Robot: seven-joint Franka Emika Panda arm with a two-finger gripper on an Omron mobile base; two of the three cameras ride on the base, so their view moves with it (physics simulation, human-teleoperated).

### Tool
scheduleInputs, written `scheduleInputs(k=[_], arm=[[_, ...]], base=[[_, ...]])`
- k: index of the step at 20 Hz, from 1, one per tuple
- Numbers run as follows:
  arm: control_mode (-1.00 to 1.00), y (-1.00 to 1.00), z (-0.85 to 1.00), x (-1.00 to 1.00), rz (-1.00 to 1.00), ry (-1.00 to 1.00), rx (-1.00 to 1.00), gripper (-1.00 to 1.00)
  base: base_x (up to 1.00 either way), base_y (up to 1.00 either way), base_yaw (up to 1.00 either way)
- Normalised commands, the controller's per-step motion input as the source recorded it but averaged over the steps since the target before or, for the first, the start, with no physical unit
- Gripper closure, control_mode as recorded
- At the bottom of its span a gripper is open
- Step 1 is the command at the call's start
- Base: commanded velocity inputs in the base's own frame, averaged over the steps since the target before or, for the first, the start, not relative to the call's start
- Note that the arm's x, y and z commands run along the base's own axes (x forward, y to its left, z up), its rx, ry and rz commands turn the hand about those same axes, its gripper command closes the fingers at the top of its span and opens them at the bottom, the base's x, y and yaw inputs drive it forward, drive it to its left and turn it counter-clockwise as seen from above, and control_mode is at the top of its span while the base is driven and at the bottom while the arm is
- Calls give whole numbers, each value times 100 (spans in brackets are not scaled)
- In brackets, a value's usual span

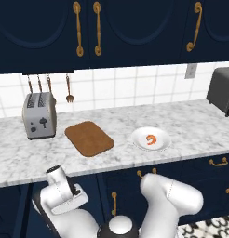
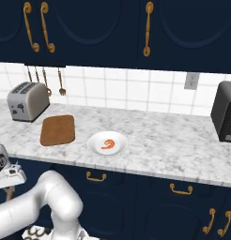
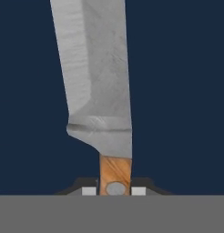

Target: Pick up the knife from the drawer and place it on the cutting board. Then place the meat from the plate to the cutting board.

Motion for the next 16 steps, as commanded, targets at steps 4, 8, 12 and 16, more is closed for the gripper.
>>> scheduleInputs(k=[4,8,12,16], arm=[[-100,-2,56,-89,7,-12,6,100],[-100,0,83,-62,10,-13,4,100],[-100,0,71,-74,13,-6,3,100],[-100,0,72,0,10,-23,4,100]], base=[[0,0,0],[0,0,0],[0,0,0],[0,0,0]])
